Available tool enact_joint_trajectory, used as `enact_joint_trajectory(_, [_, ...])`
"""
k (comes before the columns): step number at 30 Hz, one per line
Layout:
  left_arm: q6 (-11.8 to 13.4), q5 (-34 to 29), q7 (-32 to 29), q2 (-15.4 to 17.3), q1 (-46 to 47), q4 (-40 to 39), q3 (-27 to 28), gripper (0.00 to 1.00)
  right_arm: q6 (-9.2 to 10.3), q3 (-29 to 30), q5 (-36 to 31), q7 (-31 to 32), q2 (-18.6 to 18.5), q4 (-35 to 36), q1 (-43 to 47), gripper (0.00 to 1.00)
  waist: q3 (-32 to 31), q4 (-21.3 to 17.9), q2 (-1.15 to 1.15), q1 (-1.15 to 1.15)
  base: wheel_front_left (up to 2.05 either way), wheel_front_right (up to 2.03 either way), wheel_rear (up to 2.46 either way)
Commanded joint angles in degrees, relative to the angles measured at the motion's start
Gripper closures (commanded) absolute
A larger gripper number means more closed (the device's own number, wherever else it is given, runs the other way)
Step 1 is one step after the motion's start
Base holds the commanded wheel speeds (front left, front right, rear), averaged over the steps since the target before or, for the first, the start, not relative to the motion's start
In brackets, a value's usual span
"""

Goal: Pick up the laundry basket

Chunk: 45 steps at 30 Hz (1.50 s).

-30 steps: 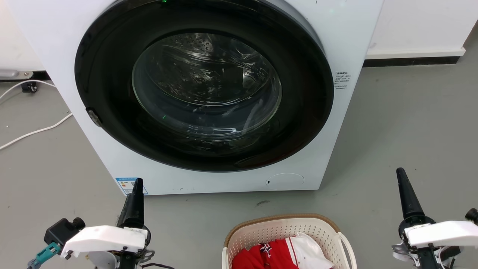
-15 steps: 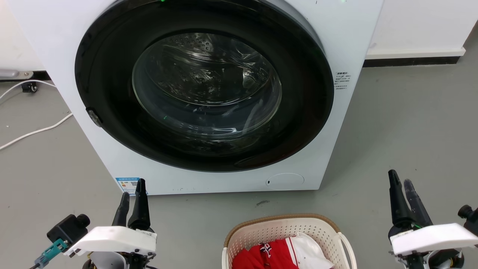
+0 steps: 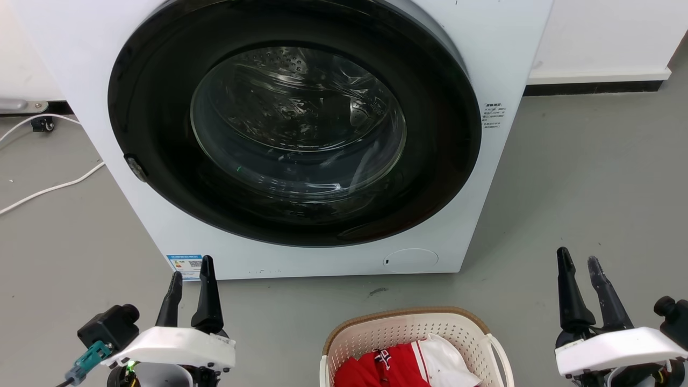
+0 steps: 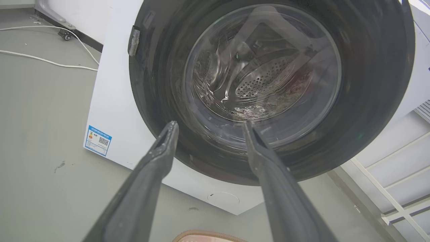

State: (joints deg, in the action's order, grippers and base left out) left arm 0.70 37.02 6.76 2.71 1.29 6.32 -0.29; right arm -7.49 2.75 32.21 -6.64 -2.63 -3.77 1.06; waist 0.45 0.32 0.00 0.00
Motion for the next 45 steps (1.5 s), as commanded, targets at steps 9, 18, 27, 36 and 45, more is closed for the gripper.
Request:
enact_joint_trajectory(9, [0.82,-7.06,1.69,0.20,-0.76,-0.98,-0.89,0.00,0.00,-0.22,-7.11,-1.75,-0.25,1.74,0.73,0.00,0.06,0.05,0.00,0.00,0.00,0.00,0.00])
enact_joint_trajectory(18, [1.30,-12.62,3.00,0.21,-1.36,-1.11,-1.61,0.00,0.00,-0.42,-13.24,-3.14,-0.28,2.32,1.50,0.00,0.06,0.16,0.00,0.00,0.00,0.00,0.00])
enact_joint_trajectory(27, [1.71,-17.50,4.20,0.22,-1.92,-0.48,-2.07,0.00,0.00,-0.36,-18.27,-4.27,-0.31,1.83,2.31,0.00,0.03,0.24,0.00,0.00,0.00,0.00,0.00])
enact_joint_trajectory(36, [1.68,-21.28,5.29,0.23,-2.43,-0.19,-2.54,0.00,0.00,-0.14,-21.30,-5.44,-0.32,1.49,2.95,0.00,-0.06,0.33,0.00,0.00,0.00,0.00,0.00])
enact_joint_trajectory(45, [1.98,-25.23,6.50,0.24,-3.00,0.21,-2.86,0.00,0.01,-0.72,-23.80,-6.55,-0.35,1.94,3.67,0.00,-0.04,0.45,0.00,0.00,0.00,0.00,0.00])
